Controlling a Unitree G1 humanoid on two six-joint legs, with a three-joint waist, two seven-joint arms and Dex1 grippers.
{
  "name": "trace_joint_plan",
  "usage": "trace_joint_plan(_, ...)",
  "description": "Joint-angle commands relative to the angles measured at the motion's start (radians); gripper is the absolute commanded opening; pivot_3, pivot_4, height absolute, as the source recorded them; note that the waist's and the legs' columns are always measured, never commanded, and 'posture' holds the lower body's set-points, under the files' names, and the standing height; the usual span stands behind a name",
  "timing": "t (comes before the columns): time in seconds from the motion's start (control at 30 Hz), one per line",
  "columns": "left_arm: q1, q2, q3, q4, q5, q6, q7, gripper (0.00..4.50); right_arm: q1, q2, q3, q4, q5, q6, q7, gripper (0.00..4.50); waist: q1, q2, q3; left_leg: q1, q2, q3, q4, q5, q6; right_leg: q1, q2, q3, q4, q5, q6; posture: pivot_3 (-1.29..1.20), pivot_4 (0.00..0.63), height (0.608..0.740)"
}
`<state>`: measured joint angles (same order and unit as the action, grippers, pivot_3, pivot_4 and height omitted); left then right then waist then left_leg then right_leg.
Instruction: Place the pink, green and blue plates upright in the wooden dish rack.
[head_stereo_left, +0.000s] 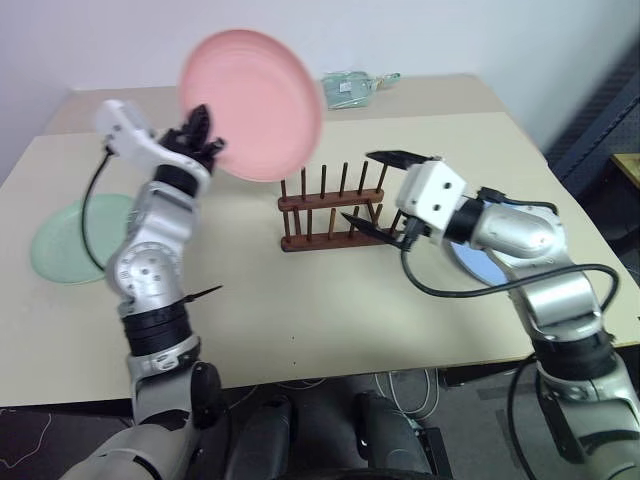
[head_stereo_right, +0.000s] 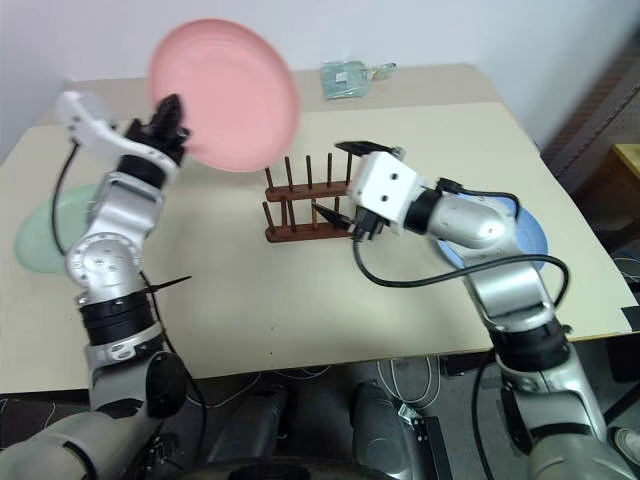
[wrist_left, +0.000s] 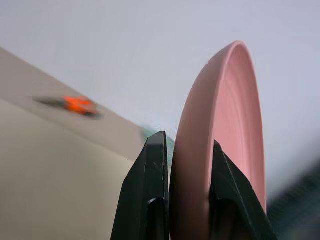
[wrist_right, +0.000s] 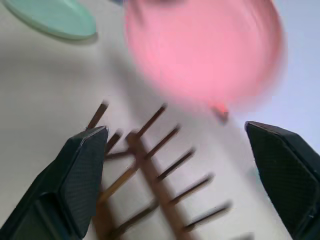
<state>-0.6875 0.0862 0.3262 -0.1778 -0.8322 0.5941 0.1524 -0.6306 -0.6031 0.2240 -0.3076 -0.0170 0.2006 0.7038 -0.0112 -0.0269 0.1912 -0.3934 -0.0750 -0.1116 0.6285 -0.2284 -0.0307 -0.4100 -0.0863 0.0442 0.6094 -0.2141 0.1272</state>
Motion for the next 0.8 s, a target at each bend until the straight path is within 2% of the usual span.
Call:
trace_joint_plan(0.03,-0.044,-0.068,-0.094,-0.078,0.009,0.018,0.042,0.66,-0.09,0.016,0.111,0.14,-0.271,-0.2,-0.136,4.48,-0.001,0.0,0.0,0.0,0.0,0.001,0.0,0.0,0.0,0.0,0.0,0.0,0.0,0.0,0.0,0.0,0.15,0.74)
trace_joint_plan(0.1,-0.043,-0.111,-0.114,-0.079,-0.003,0.024,0.055,0.66,-0.101,0.034,0.147,0.201,-0.336,-0.274,-0.18,4.48,-0.001,0.0,0.0,0.0,0.0,0.002,0.0,0.0,0.0,0.0,0.0,0.0,0.0,0.0,0.0,0.0,0.15,0.74)
trace_joint_plan(0.2,-0.023,-0.128,-0.129,-0.078,-0.004,0.044,0.052,0.66,-0.115,0.052,0.159,0.258,-0.441,-0.313,-0.263,3.65,-0.002,0.001,0.001,0.0,0.0,0.003,-0.001,0.0,0.0,-0.002,0.001,0.001,0.0,0.0,0.0,0.0,0.15,0.74)
trace_joint_plan(0.43,-0.012,-0.137,-0.092,-0.074,-0.046,0.074,0.067,0.66,-0.095,0.05,0.148,0.272,-0.55,-0.345,-0.322,0.03,0.0,0.0,0.001,0.0,0.0,0.002,-0.001,0.0,0.0,-0.002,0.001,0.001,0.001,0.0,0.0,0.0,0.15,0.74)
trace_joint_plan(0.47,-0.015,-0.143,-0.081,-0.073,-0.063,0.07,0.063,0.66,-0.092,0.049,0.146,0.274,-0.562,-0.349,-0.328,0.03,0.0,0.0,0.001,0.0,0.0,0.002,-0.001,0.0,0.0,-0.002,0.001,0.001,0.001,0.0,0.0,0.0,0.15,0.74)
trace_joint_plan(0.57,-0.029,-0.149,-0.056,-0.082,-0.104,0.056,0.048,1.54,-0.086,0.047,0.137,0.282,-0.591,-0.355,-0.343,0.0,0.001,0.0,0.001,0.0,0.0,0.002,-0.001,0.0,0.0,-0.001,0.001,0.001,0.001,0.0,0.0,0.0,0.15,0.74)
trace_joint_plan(0.7,-0.08,-0.135,0.017,-0.084,-0.118,-0.052,0.043,3.5,-0.077,0.041,0.118,0.287,-0.591,-0.359,-0.344,0.0,0.0,0.0,0.001,0.0,0.0,0.002,-0.001,0.0,0.0,-0.001,0.001,0.001,0.001,0.0,0.0,0.0,0.15,0.74)
trace_joint_plan(0.8,-0.093,-0.041,0.046,-0.069,-0.014,-0.137,0.021,3.5,-0.044,0.037,0.065,0.274,-0.527,-0.343,-0.326,0.0,-0.002,0.0,0.001,0.0,0.0,0.003,-0.001,0.0,0.0,-0.001,0.002,0.001,0.001,0.0,-0.001,0.0,0.15,0.74)
